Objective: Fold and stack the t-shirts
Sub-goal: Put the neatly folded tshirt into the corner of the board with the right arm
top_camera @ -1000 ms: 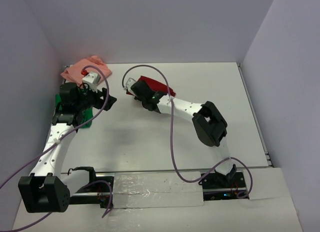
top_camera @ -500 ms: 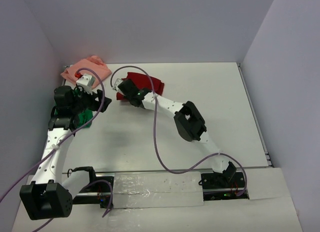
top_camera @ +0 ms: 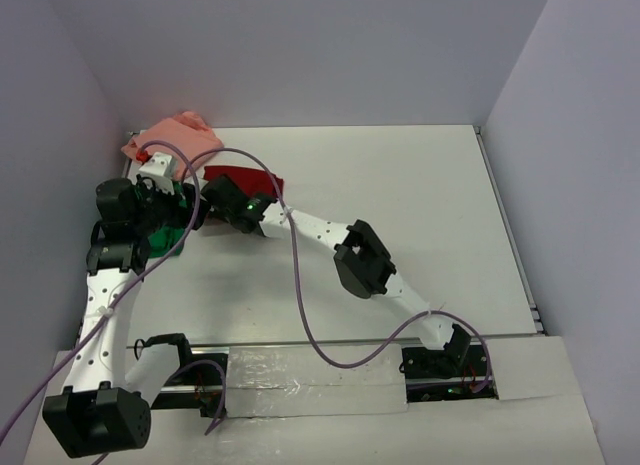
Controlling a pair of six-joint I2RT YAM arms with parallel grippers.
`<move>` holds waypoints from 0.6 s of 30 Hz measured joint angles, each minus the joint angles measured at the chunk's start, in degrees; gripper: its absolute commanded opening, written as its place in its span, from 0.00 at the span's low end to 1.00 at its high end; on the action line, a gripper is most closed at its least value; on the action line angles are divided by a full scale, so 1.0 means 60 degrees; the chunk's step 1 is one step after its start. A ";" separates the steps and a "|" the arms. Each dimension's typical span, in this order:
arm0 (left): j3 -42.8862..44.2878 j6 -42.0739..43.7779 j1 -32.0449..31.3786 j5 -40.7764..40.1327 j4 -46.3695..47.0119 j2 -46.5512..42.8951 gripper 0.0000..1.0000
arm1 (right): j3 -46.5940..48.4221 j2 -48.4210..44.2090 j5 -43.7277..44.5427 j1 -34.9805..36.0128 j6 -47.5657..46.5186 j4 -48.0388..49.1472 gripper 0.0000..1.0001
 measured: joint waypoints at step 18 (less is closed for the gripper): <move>0.0605 -0.1122 0.0131 -0.4972 0.0925 -0.2047 0.89 | 0.0080 0.0109 -0.1126 0.0962 0.0783 0.1042 0.00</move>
